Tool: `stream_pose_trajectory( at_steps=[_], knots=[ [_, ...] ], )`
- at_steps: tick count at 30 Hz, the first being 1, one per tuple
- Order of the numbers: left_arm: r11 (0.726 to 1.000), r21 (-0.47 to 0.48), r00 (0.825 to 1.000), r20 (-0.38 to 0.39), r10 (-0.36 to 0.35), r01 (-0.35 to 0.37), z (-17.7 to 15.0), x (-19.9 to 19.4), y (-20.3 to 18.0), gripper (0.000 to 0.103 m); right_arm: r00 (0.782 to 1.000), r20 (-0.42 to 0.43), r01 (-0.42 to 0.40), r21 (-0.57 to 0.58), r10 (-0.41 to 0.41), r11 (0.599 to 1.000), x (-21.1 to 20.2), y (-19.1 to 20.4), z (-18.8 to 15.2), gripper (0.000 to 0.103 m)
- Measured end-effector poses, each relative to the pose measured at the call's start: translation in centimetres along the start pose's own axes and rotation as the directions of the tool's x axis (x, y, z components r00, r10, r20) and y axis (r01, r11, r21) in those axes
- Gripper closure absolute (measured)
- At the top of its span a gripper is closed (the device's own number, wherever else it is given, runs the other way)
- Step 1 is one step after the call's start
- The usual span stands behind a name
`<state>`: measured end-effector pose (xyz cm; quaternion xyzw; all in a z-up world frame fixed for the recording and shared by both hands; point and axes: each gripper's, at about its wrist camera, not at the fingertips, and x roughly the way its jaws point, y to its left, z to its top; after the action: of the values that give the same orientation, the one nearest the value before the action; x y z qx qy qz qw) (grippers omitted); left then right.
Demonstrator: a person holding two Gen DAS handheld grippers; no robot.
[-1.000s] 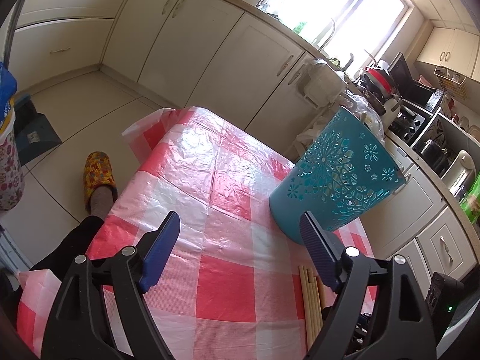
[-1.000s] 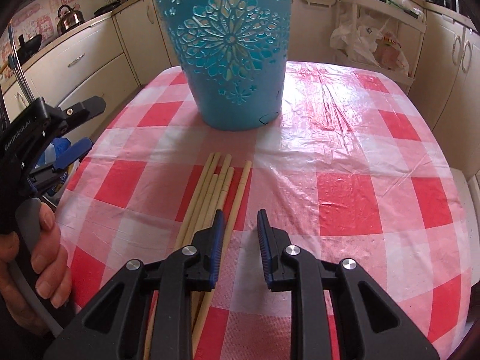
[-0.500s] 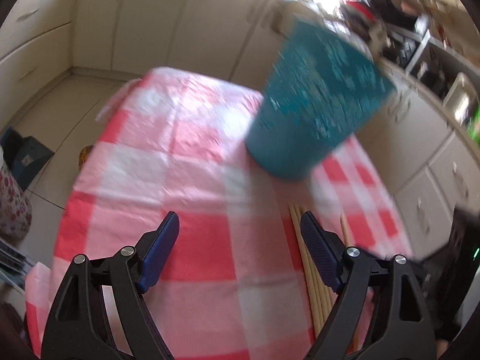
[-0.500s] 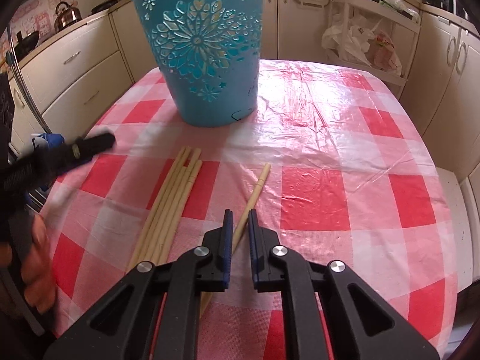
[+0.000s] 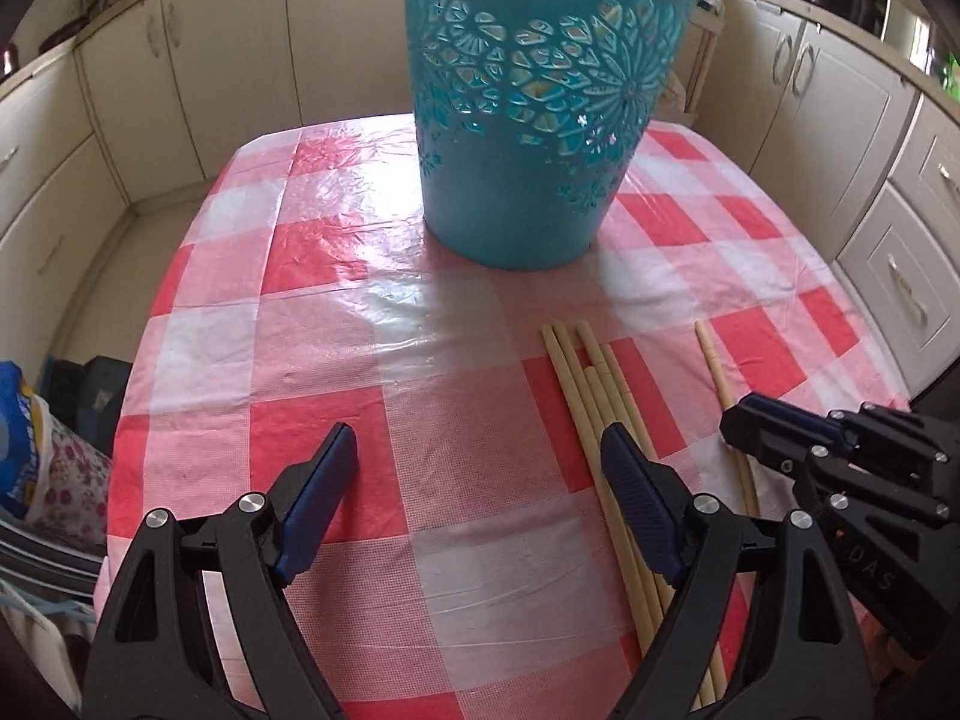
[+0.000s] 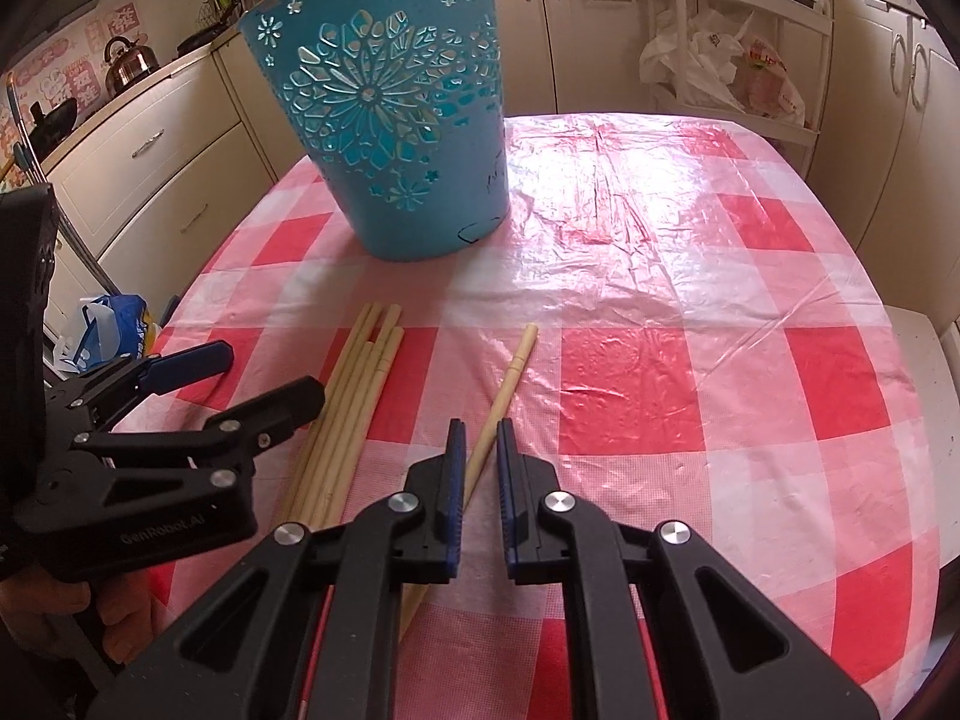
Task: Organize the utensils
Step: 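Close the right gripper on one stick while the left gripper closes on another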
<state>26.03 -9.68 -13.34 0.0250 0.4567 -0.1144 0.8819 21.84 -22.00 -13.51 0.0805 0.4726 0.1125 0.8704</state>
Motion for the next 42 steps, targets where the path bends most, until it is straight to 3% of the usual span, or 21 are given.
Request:
stream_pose_trajectory(
  at_steps=[6,11,19,25,28,31,37,39,42],
  knots=[
    [0.997,0.055,0.998,-0.019,0.052,-0.051,0.4,0.2,-0.6,0.024,1.000,-0.001,-0.007,0.006,0.007,1.000,0.0,-0.2,0.0,0.092],
    [0.996,0.073,0.999,-0.023,0.048,-0.046,0.6,0.3,-0.9,0.025,1.000,-0.001,-0.009,0.006,0.009,1.000,-0.1,-0.3,-0.1,0.091],
    [0.984,0.177,0.999,-0.023,-0.027,0.030,0.9,0.2,-2.5,0.051,1.000,-0.003,-0.020,0.015,0.020,1.000,-0.1,-0.4,0.0,0.091],
    [0.960,0.256,0.992,-0.076,-0.098,0.115,1.5,0.3,-2.2,0.055,1.000,-0.003,-0.026,0.021,0.026,0.999,-0.1,-0.5,0.0,0.091],
    [0.925,0.345,0.986,-0.093,-0.137,0.161,1.6,0.3,-2.1,0.058,1.000,-0.003,-0.028,0.024,0.028,0.999,-0.1,-0.5,0.0,0.091],
    [0.893,0.421,0.987,-0.087,-0.137,0.161,1.8,0.3,-2.1,0.061,1.000,-0.003,-0.030,0.024,0.030,0.999,-0.1,-0.5,0.0,0.090],
    [0.772,0.601,0.979,-0.112,-0.172,0.205,2.3,0.3,-2.8,0.068,0.999,-0.002,-0.041,0.036,0.041,0.998,0.0,-0.7,0.0,0.090],
    [0.744,0.628,0.974,-0.133,-0.185,0.227,2.6,0.4,-3.0,0.070,0.999,-0.003,-0.046,0.039,0.046,0.998,-0.1,-0.7,0.0,0.088],
    [0.728,0.636,0.966,-0.165,-0.197,0.257,2.9,0.6,-3.0,0.070,0.998,-0.003,-0.064,0.036,0.064,0.997,-0.1,-0.7,0.1,0.079]
  ],
)
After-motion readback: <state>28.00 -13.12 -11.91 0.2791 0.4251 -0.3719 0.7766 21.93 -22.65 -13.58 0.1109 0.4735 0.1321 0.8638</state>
